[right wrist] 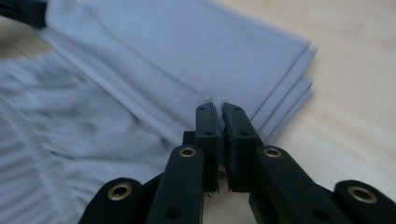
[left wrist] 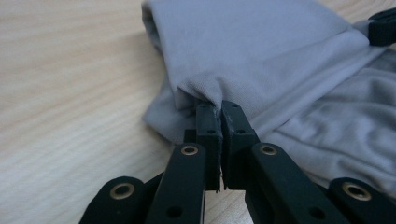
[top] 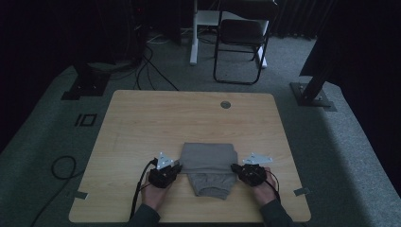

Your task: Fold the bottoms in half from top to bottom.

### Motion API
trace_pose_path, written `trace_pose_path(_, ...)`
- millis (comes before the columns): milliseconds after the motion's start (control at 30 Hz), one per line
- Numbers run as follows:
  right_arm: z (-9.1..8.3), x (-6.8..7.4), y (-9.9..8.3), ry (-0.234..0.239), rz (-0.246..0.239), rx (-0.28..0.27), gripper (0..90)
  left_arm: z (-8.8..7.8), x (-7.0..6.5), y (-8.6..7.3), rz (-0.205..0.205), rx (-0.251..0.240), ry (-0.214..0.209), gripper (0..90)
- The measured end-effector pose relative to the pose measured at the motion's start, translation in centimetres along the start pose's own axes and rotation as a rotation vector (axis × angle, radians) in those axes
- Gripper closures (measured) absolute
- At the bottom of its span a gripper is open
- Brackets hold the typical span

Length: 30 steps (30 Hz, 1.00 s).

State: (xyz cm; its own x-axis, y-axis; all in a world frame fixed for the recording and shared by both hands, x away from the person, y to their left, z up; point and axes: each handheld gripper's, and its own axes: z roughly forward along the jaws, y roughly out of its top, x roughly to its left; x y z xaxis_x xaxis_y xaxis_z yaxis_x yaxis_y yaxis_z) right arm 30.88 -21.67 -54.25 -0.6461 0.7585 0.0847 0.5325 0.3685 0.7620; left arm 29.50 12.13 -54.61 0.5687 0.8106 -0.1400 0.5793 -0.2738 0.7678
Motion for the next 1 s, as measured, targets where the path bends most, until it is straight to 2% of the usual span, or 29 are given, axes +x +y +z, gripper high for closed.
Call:
trace_pose_path(33,0.3,0.0,-0.2,-0.007,-0.002,0.023,85.9,0.3,0.0,0.0,-0.003,0.015,0.005,87.9)
trace_pose_path(133,0.7,-0.1,0.1,-0.025,-0.016,0.03,85.7,1.2,-0.2,0.1,0.004,0.052,0.023,87.9)
trace_pose_path(167,0.8,0.0,0.2,-0.041,-0.032,0.031,85.7,1.3,-0.2,0.1,0.002,0.047,0.024,87.9)
trace_pose_path(300,1.6,-0.2,0.8,-0.059,-0.037,0.028,85.7,1.8,0.1,0.6,0.003,0.048,0.049,88.0)
trace_pose_path(533,3.5,-1.2,2.5,-0.069,-0.04,0.024,85.7,2.4,1.7,1.5,-0.033,0.053,0.08,87.9)
trace_pose_path(633,4.5,-1.5,3.3,-0.069,-0.036,0.022,85.6,2.5,2.5,1.9,-0.037,0.064,0.083,87.9)
trace_pose_path(833,6.1,-2.0,4.7,-0.061,-0.034,0.017,85.5,3.0,4.3,2.8,-0.03,0.068,0.118,87.9)
trace_pose_path(1000,7.3,-2.2,5.8,-0.061,-0.031,0.021,85.5,3.5,5.6,3.4,-0.045,0.06,0.142,87.9)
